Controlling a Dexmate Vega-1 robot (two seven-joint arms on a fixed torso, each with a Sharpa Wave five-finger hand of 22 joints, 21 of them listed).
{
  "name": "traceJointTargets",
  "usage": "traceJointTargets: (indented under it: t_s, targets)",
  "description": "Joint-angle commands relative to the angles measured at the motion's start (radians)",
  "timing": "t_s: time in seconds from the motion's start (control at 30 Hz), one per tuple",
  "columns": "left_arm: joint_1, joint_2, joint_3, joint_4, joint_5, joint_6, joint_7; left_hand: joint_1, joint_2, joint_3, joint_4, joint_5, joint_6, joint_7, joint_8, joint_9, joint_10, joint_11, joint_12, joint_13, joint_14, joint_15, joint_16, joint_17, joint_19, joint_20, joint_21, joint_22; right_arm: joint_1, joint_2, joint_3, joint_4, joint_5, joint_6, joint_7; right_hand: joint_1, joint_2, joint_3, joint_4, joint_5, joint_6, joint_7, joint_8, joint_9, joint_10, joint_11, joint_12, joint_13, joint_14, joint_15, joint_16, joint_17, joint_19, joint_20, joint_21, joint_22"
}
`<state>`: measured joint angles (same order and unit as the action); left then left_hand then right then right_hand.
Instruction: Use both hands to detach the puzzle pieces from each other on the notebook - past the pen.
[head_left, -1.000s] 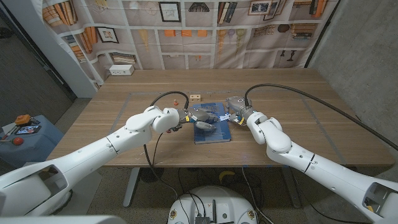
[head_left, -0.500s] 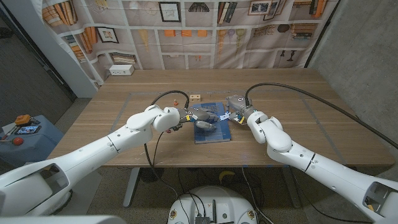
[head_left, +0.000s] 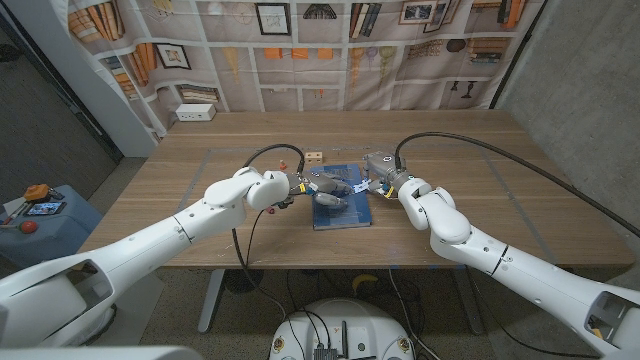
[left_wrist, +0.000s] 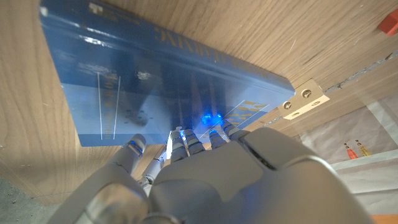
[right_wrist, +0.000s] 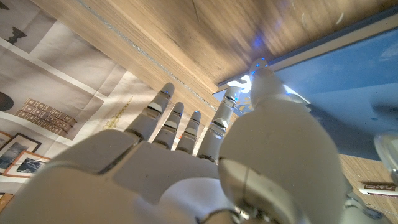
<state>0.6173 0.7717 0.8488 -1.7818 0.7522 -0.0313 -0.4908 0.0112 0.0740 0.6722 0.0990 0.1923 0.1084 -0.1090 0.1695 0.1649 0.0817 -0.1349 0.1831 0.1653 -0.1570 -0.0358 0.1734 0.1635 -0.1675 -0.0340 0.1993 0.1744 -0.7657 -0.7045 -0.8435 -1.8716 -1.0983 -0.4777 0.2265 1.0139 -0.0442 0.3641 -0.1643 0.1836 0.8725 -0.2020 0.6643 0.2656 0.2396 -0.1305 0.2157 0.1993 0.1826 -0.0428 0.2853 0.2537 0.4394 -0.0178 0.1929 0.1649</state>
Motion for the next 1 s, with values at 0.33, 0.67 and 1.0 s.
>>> traceJointTargets:
  t_s: [0.33,0.67,1.0]
  targets:
    - [-0.010,-0.006,0.008,0.014,-0.008,-0.005,-0.014,0.010,0.072,0.004,-0.009,-0.001,0.047,0.041,0.014,0.005,0.082,0.006,0.015,0.005,0.005,-0.093,0.001,0.000,-0.112,-0.071,-0.001,0.002,0.007,-0.004,0.005,0.006,0.015,0.016,-0.018,0.021,0.002,-0.003,0.000,-0.003,0.039,-0.023,0.008,0.011,0.016,-0.002,0.006,0.003,0.011,-0.022,0.007,0.003,0.012,0.000,0.005,0.005]
    - [-0.017,-0.010,0.015,0.023,-0.004,-0.008,-0.013,0.010,0.072,0.005,-0.010,-0.001,0.048,0.042,0.013,0.005,0.083,0.006,0.014,0.005,0.005,-0.093,0.000,0.000,-0.112,-0.071,-0.001,0.002,0.008,-0.008,0.014,-0.006,0.017,0.007,-0.023,0.024,0.004,-0.004,0.001,-0.003,0.040,-0.023,0.010,0.013,0.018,-0.003,0.005,0.003,0.013,-0.023,0.008,0.003,0.014,-0.001,0.005,0.005]
    - [-0.025,-0.007,0.013,0.022,0.001,-0.013,-0.010,0.009,0.072,0.006,-0.011,-0.002,0.050,0.040,0.013,0.005,0.082,0.006,0.012,0.005,0.004,-0.093,0.000,0.000,-0.115,-0.072,-0.002,0.002,0.010,-0.014,0.032,-0.026,0.021,0.001,-0.023,0.025,0.004,-0.006,0.002,-0.004,0.036,-0.023,0.009,0.013,0.020,-0.001,0.004,0.003,0.012,-0.021,0.008,0.004,0.013,0.000,0.004,0.006]
